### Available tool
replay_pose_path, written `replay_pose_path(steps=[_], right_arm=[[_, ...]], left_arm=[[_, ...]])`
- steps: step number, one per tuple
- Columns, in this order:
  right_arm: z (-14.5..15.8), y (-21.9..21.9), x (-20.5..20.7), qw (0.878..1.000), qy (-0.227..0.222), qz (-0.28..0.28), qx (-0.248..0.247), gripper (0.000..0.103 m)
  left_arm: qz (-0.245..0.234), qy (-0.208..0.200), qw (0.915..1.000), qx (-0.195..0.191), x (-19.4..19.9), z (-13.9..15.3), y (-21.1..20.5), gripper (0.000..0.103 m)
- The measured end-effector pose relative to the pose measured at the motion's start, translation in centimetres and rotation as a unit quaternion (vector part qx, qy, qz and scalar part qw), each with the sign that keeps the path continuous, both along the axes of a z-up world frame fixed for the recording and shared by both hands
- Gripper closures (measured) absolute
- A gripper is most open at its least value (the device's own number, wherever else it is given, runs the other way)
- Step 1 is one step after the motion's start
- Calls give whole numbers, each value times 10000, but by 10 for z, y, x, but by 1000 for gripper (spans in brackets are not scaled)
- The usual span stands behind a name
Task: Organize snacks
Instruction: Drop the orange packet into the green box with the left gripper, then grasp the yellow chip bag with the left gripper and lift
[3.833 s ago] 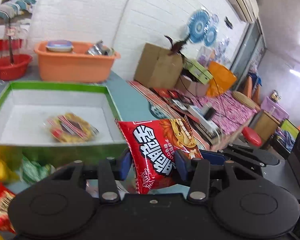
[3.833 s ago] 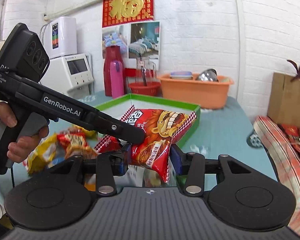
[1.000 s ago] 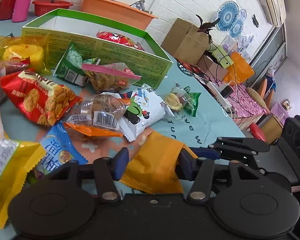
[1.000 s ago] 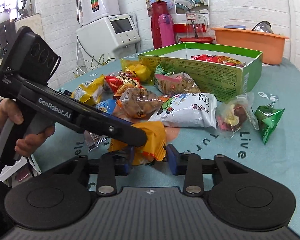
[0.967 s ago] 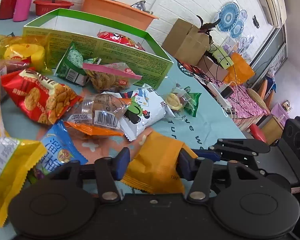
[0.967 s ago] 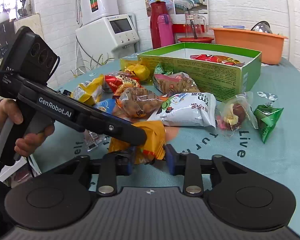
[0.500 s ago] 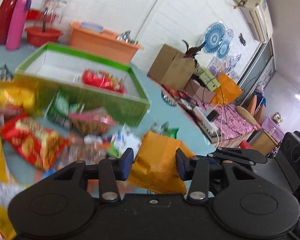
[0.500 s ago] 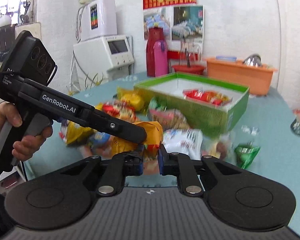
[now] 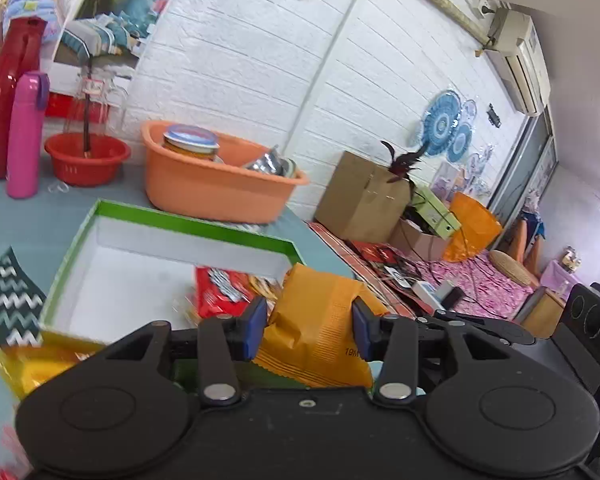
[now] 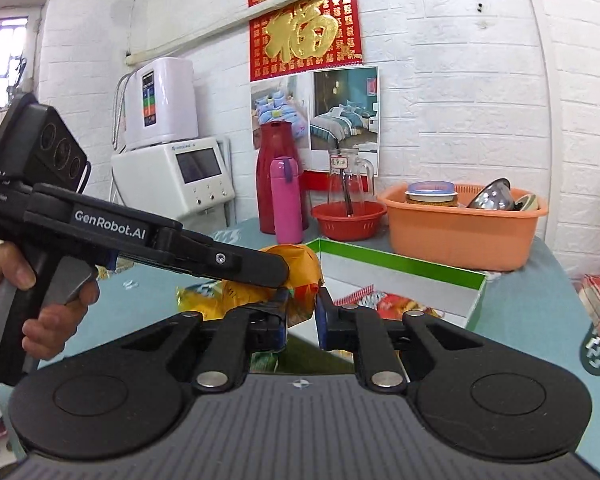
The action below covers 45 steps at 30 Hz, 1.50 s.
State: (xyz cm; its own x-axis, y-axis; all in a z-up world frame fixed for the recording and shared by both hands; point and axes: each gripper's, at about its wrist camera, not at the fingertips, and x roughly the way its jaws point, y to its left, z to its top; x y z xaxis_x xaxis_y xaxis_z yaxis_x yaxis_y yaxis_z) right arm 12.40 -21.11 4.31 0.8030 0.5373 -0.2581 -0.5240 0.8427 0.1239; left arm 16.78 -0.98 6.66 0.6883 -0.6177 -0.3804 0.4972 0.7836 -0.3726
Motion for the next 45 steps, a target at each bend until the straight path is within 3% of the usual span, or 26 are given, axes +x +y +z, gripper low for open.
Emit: replay_pose_path(steps=[13, 14, 16, 18, 19, 20, 23, 29, 34, 40, 45], right_arm=[[-36, 32, 82, 9967, 782, 21, 203, 78], [-38, 34, 85, 9966, 805, 7, 186, 73], [-42, 39, 90, 9966, 804, -150, 84, 57], [-44, 39, 90, 9972, 713, -245, 3, 26], [-43, 38, 87, 9975, 644, -296, -2, 3], [-41, 38, 83, 9979, 552, -326, -27, 0], [-32, 35, 71, 9982, 375, -395, -263, 0], [2, 21, 24, 9981, 116, -578, -178, 0], [18, 14, -25, 9984, -1, -560, -116, 0], [4, 19, -65, 9996, 258, 16, 61, 0], [-23, 48, -77, 9947, 819, 622, 89, 0]], left_arm=[[406, 571, 9975, 79, 76, -42, 36, 34], [435, 594, 9972, 91, 80, -44, 37, 34], [554, 647, 9963, 118, 84, -47, 40, 0], [859, 695, 9938, 123, 82, -45, 42, 0], [1000, 632, 9929, 106, 78, -43, 44, 0], [1061, 513, 9930, 91, 75, -40, 45, 0], [1004, 438, 9940, 9, 63, -27, 49, 0], [953, 453, 9943, -143, 15, 8, 55, 0], [1005, 225, 9944, 226, -49, 21, 62, 0], [1275, 429, 9907, 201, -110, -4, 91, 0], [1567, 956, 9830, -37, -136, -41, 119, 0]])
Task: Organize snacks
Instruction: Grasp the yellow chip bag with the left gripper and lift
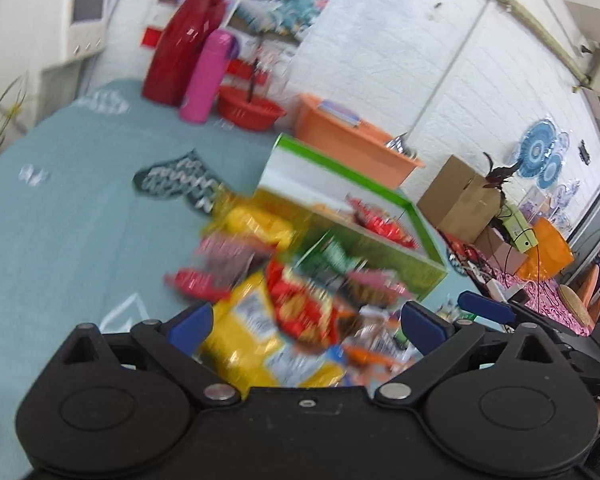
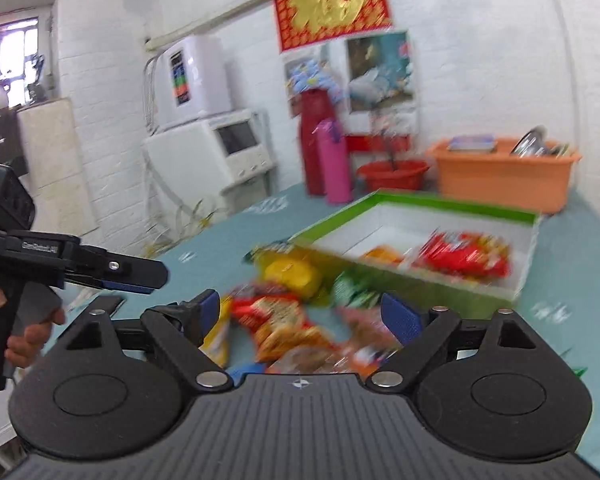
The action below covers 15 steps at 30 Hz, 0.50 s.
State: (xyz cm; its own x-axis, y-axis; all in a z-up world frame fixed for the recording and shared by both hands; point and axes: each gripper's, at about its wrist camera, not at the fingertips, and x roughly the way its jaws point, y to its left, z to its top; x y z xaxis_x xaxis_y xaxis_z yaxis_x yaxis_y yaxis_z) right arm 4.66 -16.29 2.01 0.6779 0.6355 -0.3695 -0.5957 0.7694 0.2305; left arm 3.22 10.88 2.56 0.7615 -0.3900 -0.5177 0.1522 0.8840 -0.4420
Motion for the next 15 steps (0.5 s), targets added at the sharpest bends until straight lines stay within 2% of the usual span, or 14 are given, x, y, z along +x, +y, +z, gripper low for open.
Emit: replay_pose_path(steps=[5, 10, 15], right_arm=[[-14, 39, -4, 9981, 290, 531, -82, 0], [-19, 69, -2, 9938, 206, 1059, -272, 0], [-28, 93, 5, 9881, 243, 1435, -498, 0]], left_arm=[[134, 216, 9993, -285, -5, -16, 18, 0], [-61, 194, 9978, -633, -22, -23, 23, 0], [-231, 168, 9962, -823, -17, -24, 21, 0]])
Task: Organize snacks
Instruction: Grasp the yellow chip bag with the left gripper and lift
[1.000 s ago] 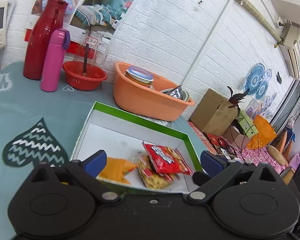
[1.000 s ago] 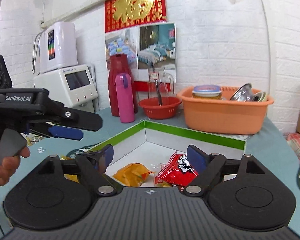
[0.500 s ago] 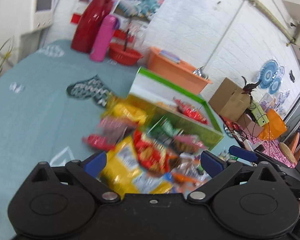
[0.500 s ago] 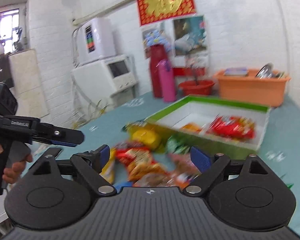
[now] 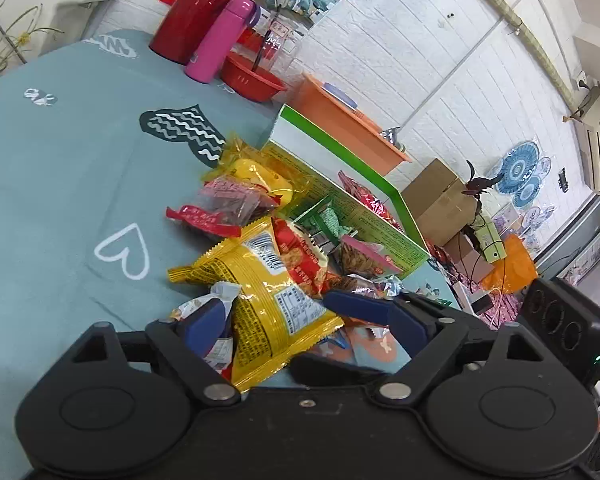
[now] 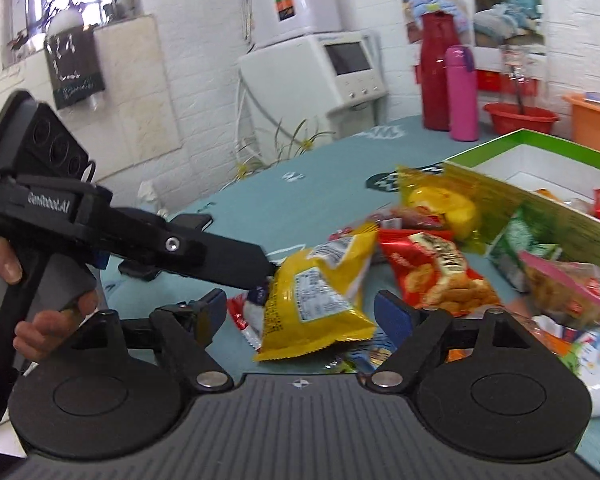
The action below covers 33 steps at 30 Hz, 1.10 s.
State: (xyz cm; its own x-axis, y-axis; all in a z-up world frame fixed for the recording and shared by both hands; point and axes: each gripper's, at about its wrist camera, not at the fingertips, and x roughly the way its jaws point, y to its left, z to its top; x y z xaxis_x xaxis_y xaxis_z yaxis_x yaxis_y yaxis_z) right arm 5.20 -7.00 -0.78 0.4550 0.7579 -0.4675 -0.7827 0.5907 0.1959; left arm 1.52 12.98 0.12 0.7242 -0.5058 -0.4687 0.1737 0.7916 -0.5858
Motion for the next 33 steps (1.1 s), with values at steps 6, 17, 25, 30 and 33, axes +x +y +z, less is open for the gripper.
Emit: replay_pose_path(steps=[6, 17, 25, 30, 33], right_arm=[[-14, -9, 13, 9990, 208, -258, -310, 31], [-17, -20, 13, 9983, 497, -229, -222, 39], [-16, -21, 15, 9984, 476, -247, -174, 33], [-20, -13, 24, 9984, 496, -247, -105, 32], [-18, -15, 26, 9978, 629, -211, 10, 39]], left_arm=[[5, -38, 9990, 437, 19, -3, -9, 0], [-181, -224, 9996, 62, 18, 19, 2, 0], [-380, 650, 9967, 300, 46, -25, -14, 0], [-320, 751, 9963, 262, 52, -32, -12, 27], [-291, 690, 9967, 299, 47, -26, -10, 42]])
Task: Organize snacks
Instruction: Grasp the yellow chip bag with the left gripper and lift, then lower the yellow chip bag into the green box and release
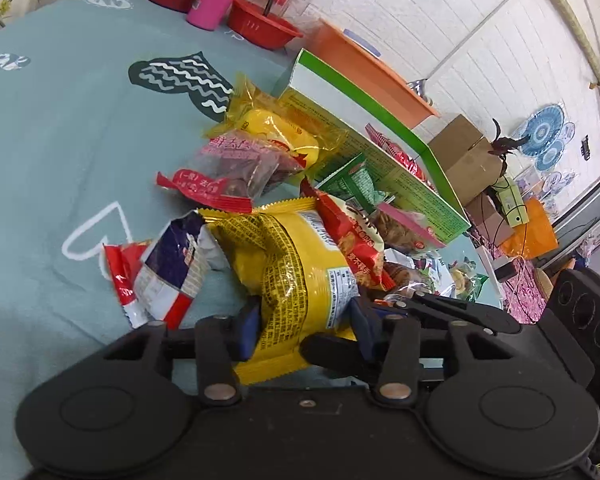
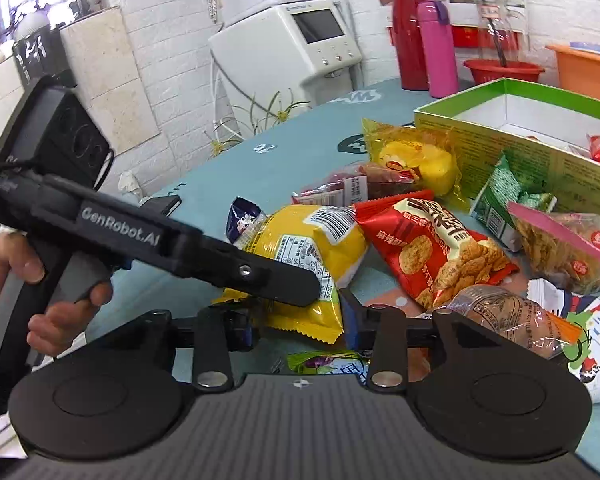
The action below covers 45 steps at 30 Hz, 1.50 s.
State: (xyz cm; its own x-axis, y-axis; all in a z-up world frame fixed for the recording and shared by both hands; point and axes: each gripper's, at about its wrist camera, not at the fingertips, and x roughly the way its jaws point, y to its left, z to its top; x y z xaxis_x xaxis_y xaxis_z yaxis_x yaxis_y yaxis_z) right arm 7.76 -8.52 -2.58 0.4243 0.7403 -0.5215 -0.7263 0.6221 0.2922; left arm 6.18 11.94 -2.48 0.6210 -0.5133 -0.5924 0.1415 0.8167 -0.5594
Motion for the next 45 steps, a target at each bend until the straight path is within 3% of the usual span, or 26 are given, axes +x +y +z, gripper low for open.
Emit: replay_pose_path(steps=[4, 7, 14, 19, 26, 41, 42, 43, 44, 45], right_arm=[[13, -9, -5, 9996, -93, 81, 253, 49], [29, -16, -13, 9983, -429, 60, 397, 53], [60, -34, -20, 9902, -1254, -232, 562, 55], [70, -47, -2, 9846, -1513, -601, 631, 55], [67, -64, 42, 9785, -1631, -1126, 566, 55], [29, -72, 130, 9764, -1234, -1720, 434, 54], [27, -72, 134, 9762, -1208, -1747, 432, 53], [25, -72, 136, 9756, -1189, -1792, 434, 44], [23, -72, 138, 9742, -1191, -1870, 432, 31], [22, -72, 139, 9731, -1185, -1932, 423, 15]], left_arm=[[29, -286, 9996, 64, -11, 21, -3, 45], [-9, -637, 9979, 127, -19, 42, -7, 45], [-238, -1322, 9908, 156, -17, 81, -25, 48], [-407, -1578, 9864, 196, 11, 93, -44, 48], [-606, -1570, 9857, 97, 73, 87, -60, 48], [-779, -1155, 9903, 14, 182, 46, -72, 48], [-785, -1155, 9902, 45, 185, 44, -73, 45], [-765, -1159, 9903, 101, 189, 42, -73, 23], [-693, -1151, 9908, 144, 190, 41, -73, 4], [-610, -1140, 9915, 161, 190, 40, -73, 0]])
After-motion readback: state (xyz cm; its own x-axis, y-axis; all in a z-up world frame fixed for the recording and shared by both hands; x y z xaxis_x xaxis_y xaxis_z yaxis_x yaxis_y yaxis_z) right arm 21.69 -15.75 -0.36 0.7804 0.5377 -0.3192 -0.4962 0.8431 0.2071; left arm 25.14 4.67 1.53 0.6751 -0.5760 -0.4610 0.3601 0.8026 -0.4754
